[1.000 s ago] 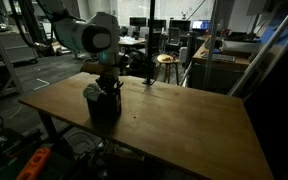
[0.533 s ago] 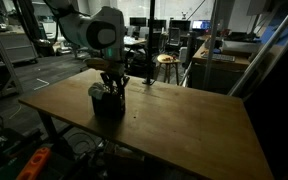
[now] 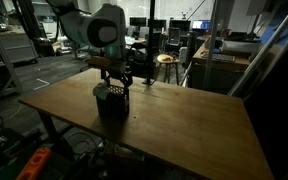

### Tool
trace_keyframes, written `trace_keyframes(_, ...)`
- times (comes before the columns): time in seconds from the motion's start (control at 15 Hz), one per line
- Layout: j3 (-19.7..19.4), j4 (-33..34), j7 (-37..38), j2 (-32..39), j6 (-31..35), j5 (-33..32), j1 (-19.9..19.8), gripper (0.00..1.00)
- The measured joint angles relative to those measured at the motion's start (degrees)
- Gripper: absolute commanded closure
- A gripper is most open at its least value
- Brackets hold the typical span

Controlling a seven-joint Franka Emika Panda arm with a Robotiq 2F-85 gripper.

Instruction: Pick up the white towel and push it down into the black basket

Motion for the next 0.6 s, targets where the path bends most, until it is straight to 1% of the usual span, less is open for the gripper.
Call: trace_keyframes(0.6,-1.2,0.2,2.4,-6.4,-0.1,-3.7,0.0,0.00)
